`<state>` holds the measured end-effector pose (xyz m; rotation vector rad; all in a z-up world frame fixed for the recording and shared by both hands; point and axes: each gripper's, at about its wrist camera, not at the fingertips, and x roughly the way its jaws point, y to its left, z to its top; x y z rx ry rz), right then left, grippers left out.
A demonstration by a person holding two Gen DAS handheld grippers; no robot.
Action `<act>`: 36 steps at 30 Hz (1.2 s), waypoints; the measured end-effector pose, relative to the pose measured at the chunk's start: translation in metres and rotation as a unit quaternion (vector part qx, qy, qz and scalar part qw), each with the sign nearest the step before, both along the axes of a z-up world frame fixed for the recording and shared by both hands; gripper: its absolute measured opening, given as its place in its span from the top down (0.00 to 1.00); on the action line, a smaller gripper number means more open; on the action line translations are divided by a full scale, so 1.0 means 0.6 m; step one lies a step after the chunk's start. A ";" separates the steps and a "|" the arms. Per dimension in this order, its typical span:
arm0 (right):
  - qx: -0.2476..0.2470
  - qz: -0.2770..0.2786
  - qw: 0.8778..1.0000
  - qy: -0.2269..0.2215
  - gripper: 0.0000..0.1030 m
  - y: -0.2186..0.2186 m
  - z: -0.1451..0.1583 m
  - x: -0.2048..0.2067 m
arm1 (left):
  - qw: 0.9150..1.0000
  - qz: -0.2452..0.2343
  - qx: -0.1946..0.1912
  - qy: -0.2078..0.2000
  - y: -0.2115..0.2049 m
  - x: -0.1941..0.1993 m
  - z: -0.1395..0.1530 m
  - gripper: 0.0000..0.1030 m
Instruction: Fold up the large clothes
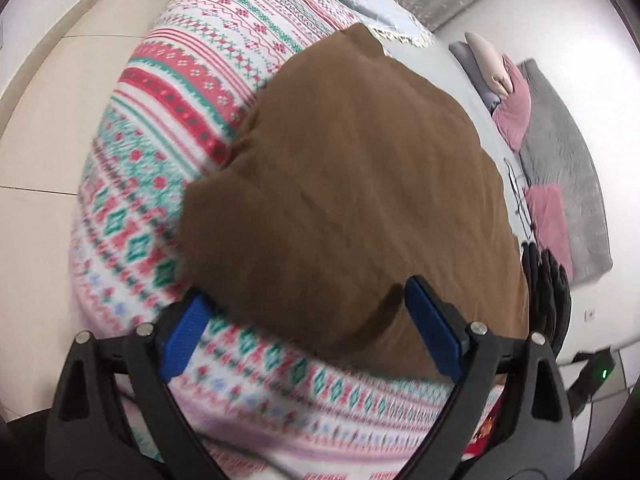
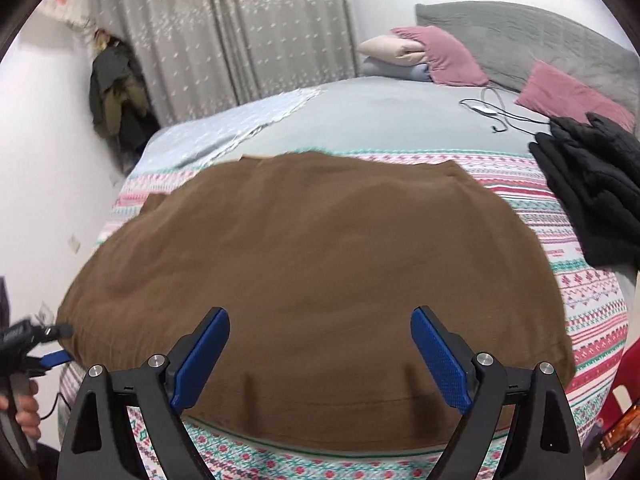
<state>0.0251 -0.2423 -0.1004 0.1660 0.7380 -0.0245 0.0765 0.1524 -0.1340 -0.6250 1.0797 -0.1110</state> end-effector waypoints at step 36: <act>0.199 0.018 0.978 0.055 0.76 -0.127 -0.057 0.047 | 0.891 -0.277 0.104 -0.344 -0.499 -0.044 0.236 0.72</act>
